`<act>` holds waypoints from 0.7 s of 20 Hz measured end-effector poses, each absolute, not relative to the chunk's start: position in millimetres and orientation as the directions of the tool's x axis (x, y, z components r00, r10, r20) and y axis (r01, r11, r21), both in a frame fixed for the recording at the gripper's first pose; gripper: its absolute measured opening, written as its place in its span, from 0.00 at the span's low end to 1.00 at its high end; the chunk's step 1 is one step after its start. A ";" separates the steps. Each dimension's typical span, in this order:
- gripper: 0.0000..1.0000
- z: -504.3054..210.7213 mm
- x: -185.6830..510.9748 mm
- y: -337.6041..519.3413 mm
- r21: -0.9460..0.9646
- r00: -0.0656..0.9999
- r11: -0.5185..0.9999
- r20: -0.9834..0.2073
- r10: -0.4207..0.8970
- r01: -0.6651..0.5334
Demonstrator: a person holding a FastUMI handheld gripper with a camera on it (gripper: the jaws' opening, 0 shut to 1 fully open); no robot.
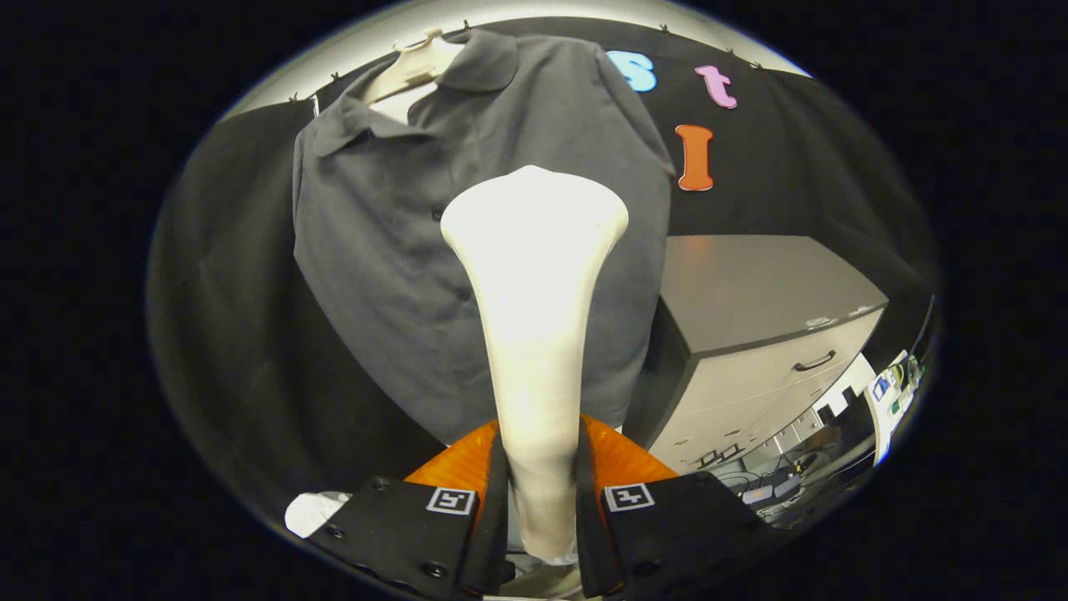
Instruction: Iron the clothes twice with a garment steamer, once on the left side and once on the right side.
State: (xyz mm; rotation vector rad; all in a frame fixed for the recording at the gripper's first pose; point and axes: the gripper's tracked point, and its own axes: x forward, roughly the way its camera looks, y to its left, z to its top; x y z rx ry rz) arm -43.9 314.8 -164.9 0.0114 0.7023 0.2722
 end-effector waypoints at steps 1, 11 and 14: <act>0.42 -148.9 -40.6 307.6 0.108 0.751 0.967 -0.612 0.249 -0.232; 0.42 -13.3 -35.6 226.1 0.110 0.915 0.985 -0.369 0.162 -0.130; 0.42 -7.9 -37.0 211.4 0.119 0.926 0.987 -0.350 0.141 -0.105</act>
